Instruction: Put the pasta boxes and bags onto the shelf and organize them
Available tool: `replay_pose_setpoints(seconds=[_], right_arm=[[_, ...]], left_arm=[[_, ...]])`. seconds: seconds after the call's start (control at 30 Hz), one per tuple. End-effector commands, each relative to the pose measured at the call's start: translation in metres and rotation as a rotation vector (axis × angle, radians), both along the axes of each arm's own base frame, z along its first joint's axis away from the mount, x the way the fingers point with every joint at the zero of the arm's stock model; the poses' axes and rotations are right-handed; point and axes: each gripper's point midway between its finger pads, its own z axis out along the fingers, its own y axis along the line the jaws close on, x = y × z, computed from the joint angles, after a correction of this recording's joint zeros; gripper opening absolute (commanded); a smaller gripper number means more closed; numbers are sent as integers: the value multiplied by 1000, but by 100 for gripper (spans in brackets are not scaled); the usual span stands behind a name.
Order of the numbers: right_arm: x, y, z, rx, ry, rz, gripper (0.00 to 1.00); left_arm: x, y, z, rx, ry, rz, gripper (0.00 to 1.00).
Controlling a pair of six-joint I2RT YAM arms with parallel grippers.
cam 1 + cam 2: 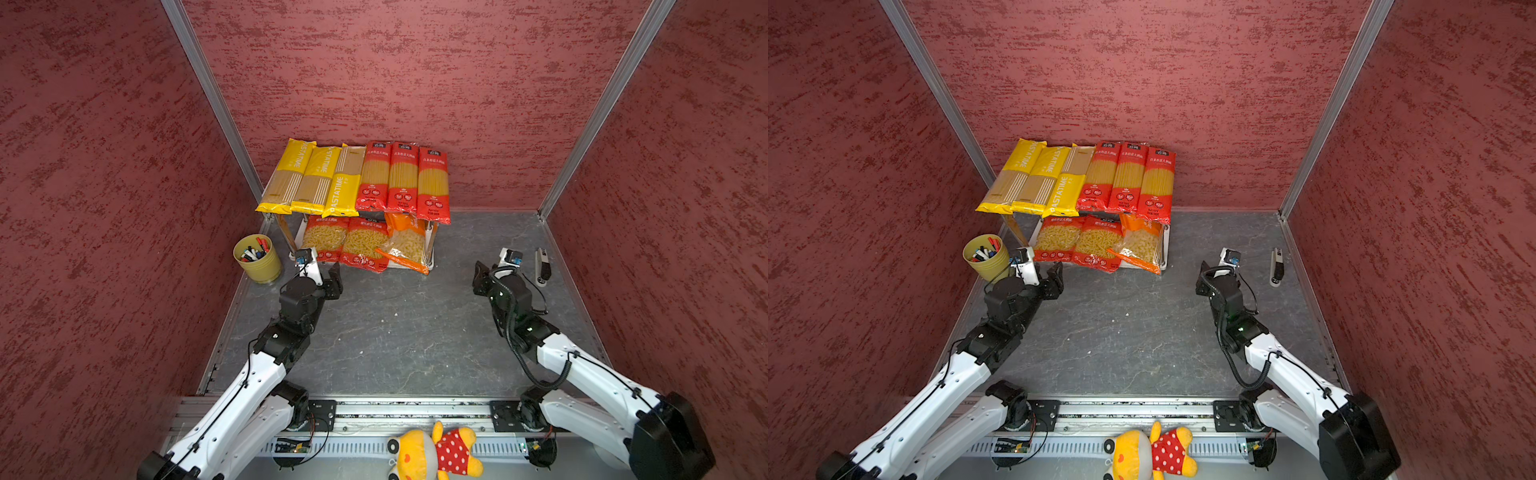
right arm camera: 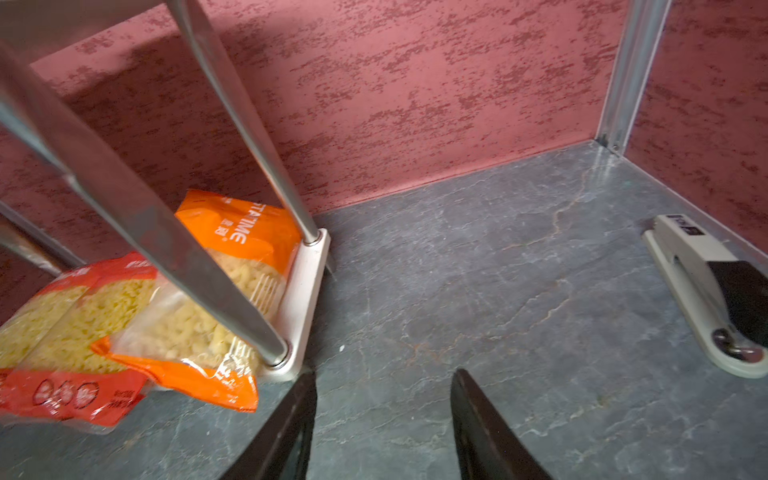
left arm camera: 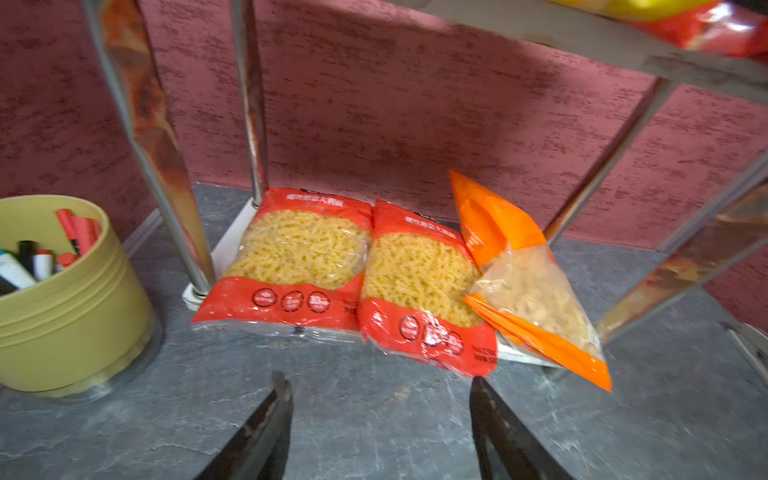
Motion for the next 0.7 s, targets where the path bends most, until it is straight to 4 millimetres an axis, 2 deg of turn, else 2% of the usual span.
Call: replay_pose_setpoints(seconds=[0.0,0.17,0.3,0.4,0.57,0.67], right_arm=[[16,-27,12,-62,-31,-89,56],[15,-84,7,-217,-114,-336,66],[15,-109,-8,-327,-109,-424,67],[13,-118,-10,-336,-169,-424,68],[27,-119,-35,-282,-115,-285,68],[24,-129,-49,-210,-120,-264,68]], left_arm=[[13,18,-5,91,-8,75,71],[20,66,-21,140,-40,300,75],[28,91,-52,101,-19,384,75],[36,94,-66,108,-24,368,75],[47,86,-82,60,-69,217,76],[54,77,-93,44,-68,98,76]])
